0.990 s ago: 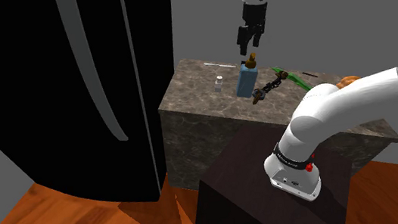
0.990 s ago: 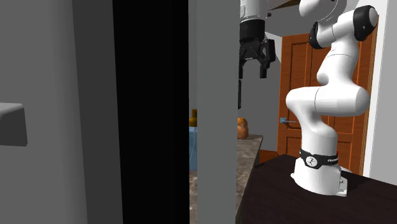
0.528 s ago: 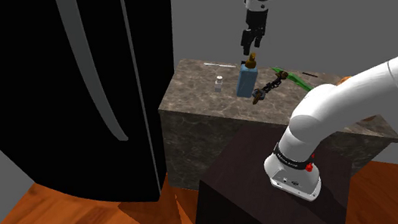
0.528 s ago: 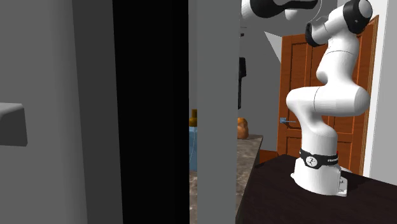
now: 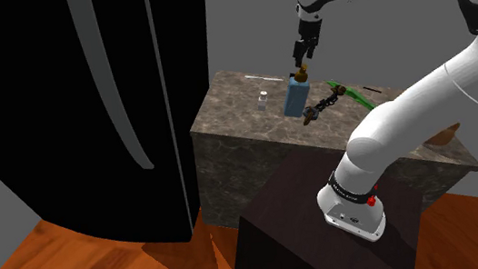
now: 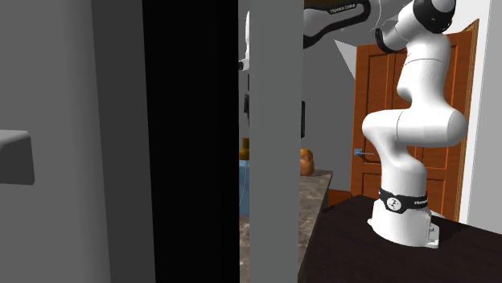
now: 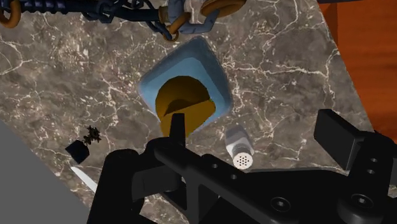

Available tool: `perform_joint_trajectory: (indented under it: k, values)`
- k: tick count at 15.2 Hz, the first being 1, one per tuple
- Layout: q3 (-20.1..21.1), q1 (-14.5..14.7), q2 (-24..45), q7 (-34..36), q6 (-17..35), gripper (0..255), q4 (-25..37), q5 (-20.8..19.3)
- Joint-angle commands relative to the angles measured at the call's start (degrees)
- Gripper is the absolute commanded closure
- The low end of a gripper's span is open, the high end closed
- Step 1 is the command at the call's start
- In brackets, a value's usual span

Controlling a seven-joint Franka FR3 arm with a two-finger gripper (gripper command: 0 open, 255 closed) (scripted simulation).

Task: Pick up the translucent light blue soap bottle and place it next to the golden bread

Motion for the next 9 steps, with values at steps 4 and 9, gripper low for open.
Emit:
perform_joint_trajectory:
  k: [4,9]
  values:
    - [-4.32,-0.08,6.69,-4.98,4.84,0,3.07,1.17]
    - [-5.2,-0.23,8.09,-5.2,8.9,0,0.39,1.18]
